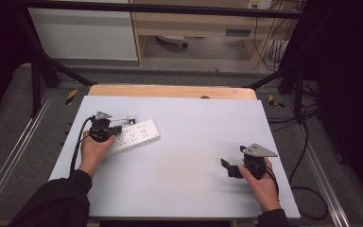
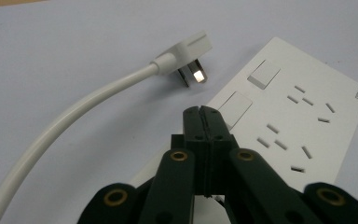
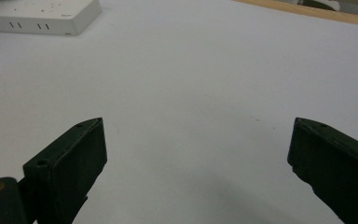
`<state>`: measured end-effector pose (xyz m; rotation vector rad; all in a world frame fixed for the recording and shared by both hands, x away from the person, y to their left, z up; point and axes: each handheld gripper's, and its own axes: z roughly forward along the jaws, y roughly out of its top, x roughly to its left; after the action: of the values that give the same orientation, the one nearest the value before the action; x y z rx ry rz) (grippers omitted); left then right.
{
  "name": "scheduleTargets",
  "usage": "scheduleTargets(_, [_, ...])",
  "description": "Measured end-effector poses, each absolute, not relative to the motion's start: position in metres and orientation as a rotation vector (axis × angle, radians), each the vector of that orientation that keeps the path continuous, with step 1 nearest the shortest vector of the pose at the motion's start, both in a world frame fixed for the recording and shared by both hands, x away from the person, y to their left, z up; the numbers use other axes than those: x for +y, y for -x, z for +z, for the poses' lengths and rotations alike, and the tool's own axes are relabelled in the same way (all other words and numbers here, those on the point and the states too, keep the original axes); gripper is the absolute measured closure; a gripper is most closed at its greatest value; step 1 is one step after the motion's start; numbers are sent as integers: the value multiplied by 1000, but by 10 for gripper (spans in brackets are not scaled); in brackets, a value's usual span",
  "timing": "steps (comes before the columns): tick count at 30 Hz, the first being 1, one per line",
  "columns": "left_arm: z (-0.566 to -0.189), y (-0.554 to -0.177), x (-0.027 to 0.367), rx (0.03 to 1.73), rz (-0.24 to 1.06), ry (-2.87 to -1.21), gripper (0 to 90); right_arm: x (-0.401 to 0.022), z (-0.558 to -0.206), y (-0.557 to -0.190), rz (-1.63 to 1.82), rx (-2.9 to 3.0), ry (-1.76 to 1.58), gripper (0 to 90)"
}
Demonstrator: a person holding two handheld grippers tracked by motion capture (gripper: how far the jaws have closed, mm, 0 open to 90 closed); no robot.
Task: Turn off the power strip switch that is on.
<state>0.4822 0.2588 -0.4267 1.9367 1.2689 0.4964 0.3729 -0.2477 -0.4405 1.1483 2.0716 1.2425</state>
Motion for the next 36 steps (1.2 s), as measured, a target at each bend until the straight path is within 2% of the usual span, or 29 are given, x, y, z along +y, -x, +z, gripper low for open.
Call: scheduleTargets(36, [-428, -486, 248, 1246, 501, -1968, 900, -244, -441, -373, 1236, 2098, -1125, 51])
